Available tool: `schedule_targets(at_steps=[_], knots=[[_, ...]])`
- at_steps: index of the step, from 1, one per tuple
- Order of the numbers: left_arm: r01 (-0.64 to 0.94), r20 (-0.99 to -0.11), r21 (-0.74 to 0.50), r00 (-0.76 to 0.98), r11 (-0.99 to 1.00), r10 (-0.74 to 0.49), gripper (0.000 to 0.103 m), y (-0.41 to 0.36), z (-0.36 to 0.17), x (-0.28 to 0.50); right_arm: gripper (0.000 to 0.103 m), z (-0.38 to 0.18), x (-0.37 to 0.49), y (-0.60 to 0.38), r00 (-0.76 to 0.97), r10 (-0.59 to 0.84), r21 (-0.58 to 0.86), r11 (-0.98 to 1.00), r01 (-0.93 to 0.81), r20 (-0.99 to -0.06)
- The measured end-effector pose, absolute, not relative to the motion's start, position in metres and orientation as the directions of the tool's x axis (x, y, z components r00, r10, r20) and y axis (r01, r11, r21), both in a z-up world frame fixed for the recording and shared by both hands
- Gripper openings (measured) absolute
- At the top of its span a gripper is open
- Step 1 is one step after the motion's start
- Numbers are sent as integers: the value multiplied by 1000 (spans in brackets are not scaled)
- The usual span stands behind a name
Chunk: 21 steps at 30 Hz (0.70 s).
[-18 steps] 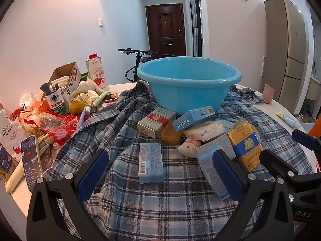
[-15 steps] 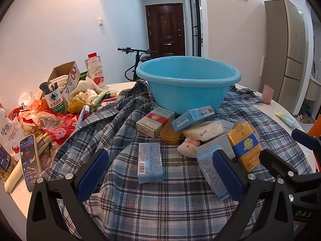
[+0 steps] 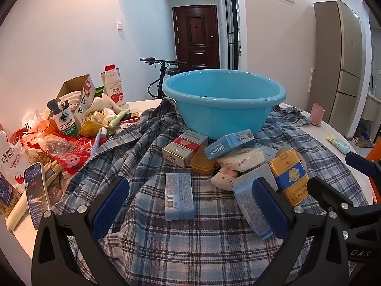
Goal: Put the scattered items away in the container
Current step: 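Reach both grippers toward the items in front of the blue basin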
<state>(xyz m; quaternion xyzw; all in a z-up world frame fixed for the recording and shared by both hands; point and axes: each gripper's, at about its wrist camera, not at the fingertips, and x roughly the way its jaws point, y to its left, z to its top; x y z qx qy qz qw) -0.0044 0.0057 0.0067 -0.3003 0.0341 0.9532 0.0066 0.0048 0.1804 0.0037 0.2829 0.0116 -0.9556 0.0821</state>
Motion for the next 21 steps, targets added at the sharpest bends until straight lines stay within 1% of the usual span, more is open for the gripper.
schedule_targets(at_steps=[16,21], knots=[[-52,-591,27,-806,-998,26,103,-1,-5,-8,103,-9,-4,179,-808,-125,-11,-987,160,-575],[-64,-602,37,-798,-997,29,103,-1,-14,-12,103,-18,-14,184,-792,-158,-16,-978,207,-590]])
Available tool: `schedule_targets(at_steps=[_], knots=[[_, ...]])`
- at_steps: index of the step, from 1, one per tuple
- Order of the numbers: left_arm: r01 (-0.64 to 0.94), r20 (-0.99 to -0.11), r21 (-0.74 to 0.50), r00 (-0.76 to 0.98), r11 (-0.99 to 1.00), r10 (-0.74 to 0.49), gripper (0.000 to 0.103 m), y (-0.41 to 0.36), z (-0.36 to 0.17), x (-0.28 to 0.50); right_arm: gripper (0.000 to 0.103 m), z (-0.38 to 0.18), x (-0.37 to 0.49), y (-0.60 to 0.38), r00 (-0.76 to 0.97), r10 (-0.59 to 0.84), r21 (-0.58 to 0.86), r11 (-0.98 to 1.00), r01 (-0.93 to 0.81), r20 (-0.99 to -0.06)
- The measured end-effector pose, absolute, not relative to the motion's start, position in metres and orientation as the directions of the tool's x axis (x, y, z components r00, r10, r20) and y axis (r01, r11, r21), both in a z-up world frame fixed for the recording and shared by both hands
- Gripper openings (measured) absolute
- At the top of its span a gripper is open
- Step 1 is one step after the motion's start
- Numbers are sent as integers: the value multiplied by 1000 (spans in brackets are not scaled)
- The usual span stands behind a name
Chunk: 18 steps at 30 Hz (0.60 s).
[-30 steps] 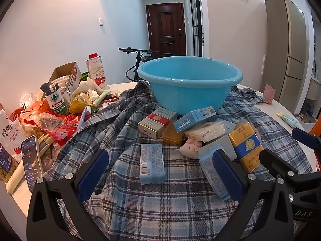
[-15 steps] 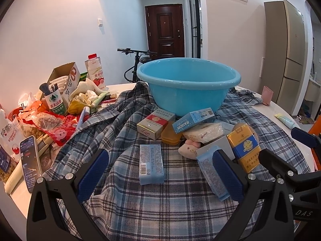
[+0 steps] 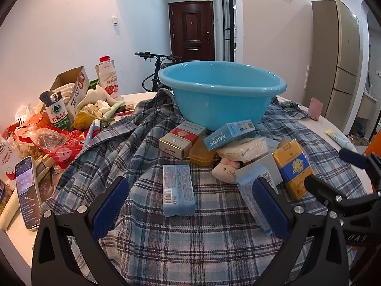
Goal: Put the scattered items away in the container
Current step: 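Reach both grippers toward the items in front of the blue basin, then grasp the light-blue soap box with the left gripper while the right grasps the gold cigarette pack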
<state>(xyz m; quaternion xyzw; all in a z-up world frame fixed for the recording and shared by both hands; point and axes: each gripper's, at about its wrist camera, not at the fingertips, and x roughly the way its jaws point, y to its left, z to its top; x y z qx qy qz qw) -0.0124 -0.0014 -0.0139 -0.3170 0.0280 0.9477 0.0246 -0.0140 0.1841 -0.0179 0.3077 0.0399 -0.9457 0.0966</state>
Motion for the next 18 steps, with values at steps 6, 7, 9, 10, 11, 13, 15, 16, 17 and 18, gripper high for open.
schedule_targets(at_steps=[6,7,9,10,11,13,15,16,17,18], knots=[[-67,-626,27,-779,-997,36,103,-6,-26,-21,103,-27,-35,190,-750,-192,-9,-967,255,-633],[-68,-628,22,-777,-997,38,103,-8,-27,-23,103,-30,-39,188,-742,-182,-23,-966,256,-645],[-67,-632,16,-774,-998,41,103,-11,-29,-25,103,-35,-46,185,-726,-180,-36,-962,271,-664],[-65,-634,12,-772,-998,43,103,-13,-29,-26,103,-37,-49,183,-720,-178,-42,-960,276,-670],[-64,-634,6,-772,-998,46,103,-16,-30,-28,101,-39,-52,181,-717,-169,-52,-960,276,-676],[-59,-639,-11,-767,-998,52,103,-23,-32,-30,91,-44,-57,177,-707,-151,-74,-958,277,-691],[-51,-648,-38,-759,-998,63,103,-31,-35,-34,87,-48,-62,172,-701,-123,-106,-956,274,-703],[-45,-652,-54,-755,-998,69,103,-35,-37,-36,87,-51,-63,169,-698,-107,-126,-953,275,-708],[-41,-657,-67,-750,-997,75,103,-38,-38,-38,87,-53,-64,168,-696,-104,-133,-952,277,-711],[-36,-662,-79,-745,-996,79,103,-41,-40,-40,87,-54,-65,167,-692,-106,-132,-951,281,-714]])
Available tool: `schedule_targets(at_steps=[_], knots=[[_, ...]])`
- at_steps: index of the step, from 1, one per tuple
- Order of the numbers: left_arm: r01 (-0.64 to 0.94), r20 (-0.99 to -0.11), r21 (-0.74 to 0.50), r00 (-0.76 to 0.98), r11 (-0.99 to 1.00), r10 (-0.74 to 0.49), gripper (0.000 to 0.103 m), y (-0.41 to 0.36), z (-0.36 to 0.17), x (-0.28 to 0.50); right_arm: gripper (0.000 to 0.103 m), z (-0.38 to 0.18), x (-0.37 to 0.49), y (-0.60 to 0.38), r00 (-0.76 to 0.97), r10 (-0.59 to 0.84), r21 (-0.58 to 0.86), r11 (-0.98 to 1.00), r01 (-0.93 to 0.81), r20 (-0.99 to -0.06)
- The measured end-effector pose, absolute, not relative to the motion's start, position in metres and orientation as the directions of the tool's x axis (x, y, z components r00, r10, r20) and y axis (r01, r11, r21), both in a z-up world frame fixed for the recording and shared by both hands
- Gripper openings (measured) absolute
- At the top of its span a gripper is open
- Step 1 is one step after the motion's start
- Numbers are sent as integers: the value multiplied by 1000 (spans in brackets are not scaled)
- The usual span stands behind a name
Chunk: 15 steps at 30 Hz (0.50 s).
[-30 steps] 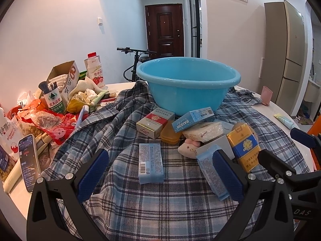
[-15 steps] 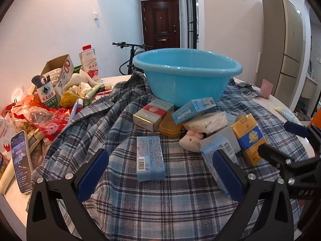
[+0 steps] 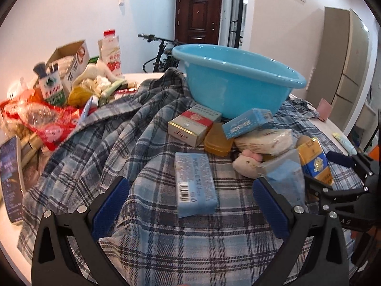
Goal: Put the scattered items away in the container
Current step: 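Grasp the light-blue soap box with the left gripper while the right grasps the gold cigarette pack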
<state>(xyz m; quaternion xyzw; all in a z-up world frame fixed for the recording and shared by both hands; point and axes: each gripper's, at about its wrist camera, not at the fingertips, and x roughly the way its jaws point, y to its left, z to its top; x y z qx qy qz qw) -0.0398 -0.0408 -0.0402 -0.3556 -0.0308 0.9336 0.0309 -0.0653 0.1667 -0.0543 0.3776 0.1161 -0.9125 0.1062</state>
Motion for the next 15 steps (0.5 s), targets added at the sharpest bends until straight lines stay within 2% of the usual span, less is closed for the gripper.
schedule_targets(at_steps=[2,5,15], knots=[[-30,-669,-95,-738,-995,86,103,-44,-43,-43,83,-57,-67,164,-689,-107,-135,-948,288,-717],[-29,-672,-103,-735,-994,91,103,-46,-46,-43,62,-58,-67,165,-690,-115,-129,-948,292,-715],[-40,-671,-102,-735,-994,99,103,-47,-48,-46,60,-53,-63,175,-716,-117,-126,-952,277,-688]])
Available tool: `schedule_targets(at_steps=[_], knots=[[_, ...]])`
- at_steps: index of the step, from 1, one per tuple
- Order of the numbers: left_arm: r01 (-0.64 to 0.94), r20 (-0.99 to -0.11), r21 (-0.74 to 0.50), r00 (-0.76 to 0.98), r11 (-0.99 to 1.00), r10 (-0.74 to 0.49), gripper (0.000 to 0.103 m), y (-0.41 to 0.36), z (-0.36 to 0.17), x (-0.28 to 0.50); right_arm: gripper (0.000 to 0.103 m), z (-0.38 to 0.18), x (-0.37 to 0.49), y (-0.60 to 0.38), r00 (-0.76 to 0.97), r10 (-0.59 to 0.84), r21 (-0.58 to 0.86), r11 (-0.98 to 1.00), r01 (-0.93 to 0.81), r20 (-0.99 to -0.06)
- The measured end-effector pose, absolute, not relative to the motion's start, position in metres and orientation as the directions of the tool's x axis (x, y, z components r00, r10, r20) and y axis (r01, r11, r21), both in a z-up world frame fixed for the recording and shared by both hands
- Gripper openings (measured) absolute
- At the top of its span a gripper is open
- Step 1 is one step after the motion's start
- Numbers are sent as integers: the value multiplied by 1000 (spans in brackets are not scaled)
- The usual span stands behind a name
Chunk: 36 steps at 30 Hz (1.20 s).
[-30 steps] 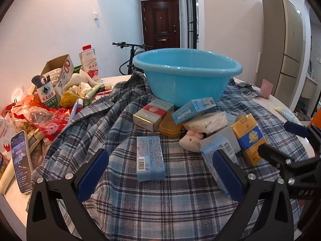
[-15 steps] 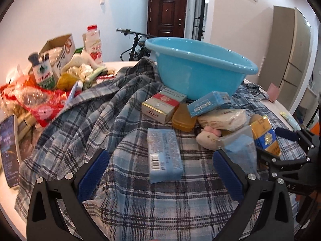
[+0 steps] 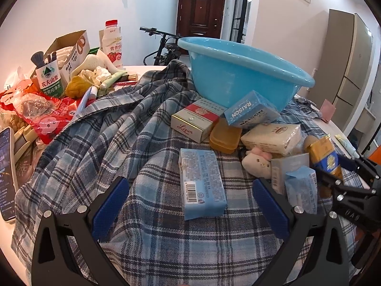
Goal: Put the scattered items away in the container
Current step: 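Grasp the light-blue soap box with the left gripper while the right grasps the gold cigarette pack, then lift the soap box into the blue basin and open the left gripper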
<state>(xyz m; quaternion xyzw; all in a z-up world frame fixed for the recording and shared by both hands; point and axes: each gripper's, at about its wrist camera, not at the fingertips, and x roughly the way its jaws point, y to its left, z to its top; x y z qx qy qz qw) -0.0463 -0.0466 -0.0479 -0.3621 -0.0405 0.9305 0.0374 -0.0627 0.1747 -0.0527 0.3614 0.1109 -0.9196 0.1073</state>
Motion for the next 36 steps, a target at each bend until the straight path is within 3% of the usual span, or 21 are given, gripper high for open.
schedule_targets(at_steps=[7,14,19,23,24,26,36], knots=[[-92,-670,-180,-718,-979,190,103,-47,-46,-48,60,-34,-47,187,-764,-146,-86,-963,256,-628],[-113,-690,-152,-699,-982,187,100,-33,-55,-64,60,-31,-42,191,-769,-186,-51,-961,273,-612],[-115,-747,-163,-634,-980,199,71,-30,-67,-77,60,-35,-43,197,-764,-202,-33,-959,280,-613],[-111,-767,-126,-620,-986,168,68,-24,-69,-80,60,-38,-44,204,-760,-214,-10,-960,279,-614],[-105,-770,-108,-620,-989,150,62,-23,-69,-80,60,-38,-44,205,-759,-216,-8,-960,279,-614],[-98,-771,-74,-626,-992,119,41,-20,-69,-79,60,-39,-44,206,-756,-223,-2,-959,284,-615],[-160,-751,-48,-645,-986,141,38,-9,-60,-67,60,-40,-37,204,-757,-220,-12,-958,288,-616]])
